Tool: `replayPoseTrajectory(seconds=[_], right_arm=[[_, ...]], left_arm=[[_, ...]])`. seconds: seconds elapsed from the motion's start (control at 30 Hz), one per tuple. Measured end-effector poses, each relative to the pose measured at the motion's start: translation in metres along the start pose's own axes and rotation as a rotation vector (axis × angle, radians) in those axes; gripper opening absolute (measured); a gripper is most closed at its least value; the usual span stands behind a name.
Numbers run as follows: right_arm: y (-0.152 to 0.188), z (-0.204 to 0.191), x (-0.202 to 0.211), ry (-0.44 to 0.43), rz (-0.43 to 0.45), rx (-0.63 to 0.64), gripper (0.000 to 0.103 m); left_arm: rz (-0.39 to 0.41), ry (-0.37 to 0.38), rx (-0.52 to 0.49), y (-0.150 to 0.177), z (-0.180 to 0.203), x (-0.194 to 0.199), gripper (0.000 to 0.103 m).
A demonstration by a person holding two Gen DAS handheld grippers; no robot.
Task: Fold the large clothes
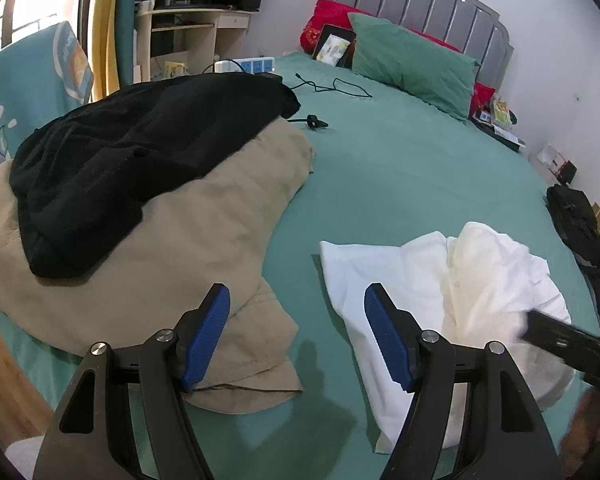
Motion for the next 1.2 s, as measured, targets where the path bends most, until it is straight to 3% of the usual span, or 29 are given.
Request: replayPoseTrajectory(seconds=[0.03, 0.13, 0.2, 0.3, 0.4, 0.53, 0.73, 0.87, 0.93, 1.07, 1.2], right_arm=[[0.000, -0.003, -0.006, -0.010, -0.009, -0.009, 0.062], [-0.004, -0.027, -0.027, 0.012, 0.013, 0.063, 0.078], [-0.003, -0.047, -0.035, -0.015, 0.014, 0.127, 0.080], [0.006, -0.082, -0.045, -0.136, -0.051, 0.240, 0.079], [0.016, -0.095, -0.038, -0.115, -0.031, 0.340, 0.079], [0.011, -0.070, -0.015, -0.064, 0.019, 0.282, 0.079], [-0.003, 0.033, 0.047, 0.121, 0.147, 0.025, 0.080], [0.008, 0.099, 0.063, 0.223, 0.138, -0.125, 0.080], [0.014, 0.121, 0.064, 0.231, 0.129, -0.174, 0.080], [0.023, 0.139, 0.058, 0.222, 0.106, -0.210, 0.080], [0.026, 0.145, 0.043, 0.124, 0.089, -0.256, 0.079]], left_arm=[[-0.002, 0.004, 0.010, 0.000, -0.002, 0.000, 0.073], [-0.018, 0.009, 0.048, 0.001, -0.011, 0.001, 0.073], [-0.018, 0.013, 0.067, -0.001, -0.017, 0.003, 0.073], [-0.015, 0.009, 0.070, -0.002, -0.020, 0.005, 0.073], [-0.018, 0.002, 0.069, -0.003, -0.017, 0.004, 0.073], [-0.042, 0.083, 0.055, -0.005, 0.004, -0.002, 0.073], [-0.142, 0.252, -0.051, -0.006, 0.056, -0.038, 0.073], [-0.241, 0.175, -0.133, 0.003, 0.071, -0.078, 0.073], [-0.266, 0.073, -0.118, 0.005, 0.060, -0.094, 0.073], [-0.178, -0.084, -0.006, -0.003, 0.023, -0.082, 0.073], [-0.097, -0.123, 0.019, -0.014, 0.015, -0.063, 0.073]])
Point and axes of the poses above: each gripper's, at about its wrist camera, not at the fingertips, and x roughly against the way its jaws point, z to its right, y to its underside, the point moved 6 cm from there along -x, roughly the way its jaws point, and after that the axes turned 5 degrees about y, right-handed, at the moved point
